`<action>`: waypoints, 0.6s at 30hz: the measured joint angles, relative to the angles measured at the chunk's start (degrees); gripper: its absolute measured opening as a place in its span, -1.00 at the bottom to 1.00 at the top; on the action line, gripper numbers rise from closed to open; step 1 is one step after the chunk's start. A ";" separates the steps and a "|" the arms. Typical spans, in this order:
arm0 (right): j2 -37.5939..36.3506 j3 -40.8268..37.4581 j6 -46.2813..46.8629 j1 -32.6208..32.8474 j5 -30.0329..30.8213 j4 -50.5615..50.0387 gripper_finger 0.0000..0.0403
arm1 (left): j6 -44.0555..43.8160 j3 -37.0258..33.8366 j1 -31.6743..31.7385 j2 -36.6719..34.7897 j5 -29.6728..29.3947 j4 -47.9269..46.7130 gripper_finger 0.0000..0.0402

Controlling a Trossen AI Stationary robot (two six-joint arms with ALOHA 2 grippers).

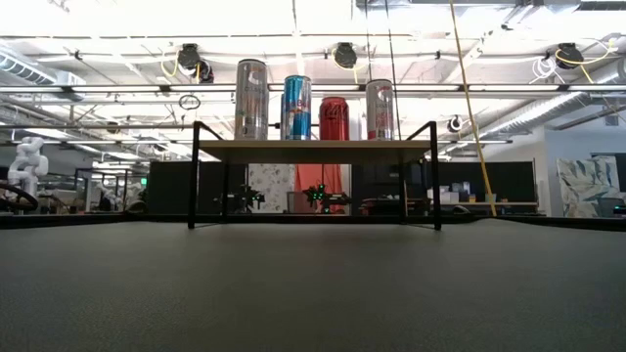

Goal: Place canned beverage on shelf
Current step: Put the red-black soda can on the shelf

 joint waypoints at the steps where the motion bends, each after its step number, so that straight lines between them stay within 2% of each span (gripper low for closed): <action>1: 0.00 0.00 -0.02 -0.02 0.06 -0.12 0.45 | 0.05 0.00 0.00 0.00 0.00 0.00 0.08; 10: 0.00 0.00 -0.11 -0.06 4.52 -1.68 0.45 | 0.46 0.00 0.00 0.00 0.00 -0.02 0.08; 18: 0.02 -0.02 -0.14 -0.09 4.57 -1.35 0.45 | 0.07 0.00 0.00 0.00 0.00 -0.02 0.08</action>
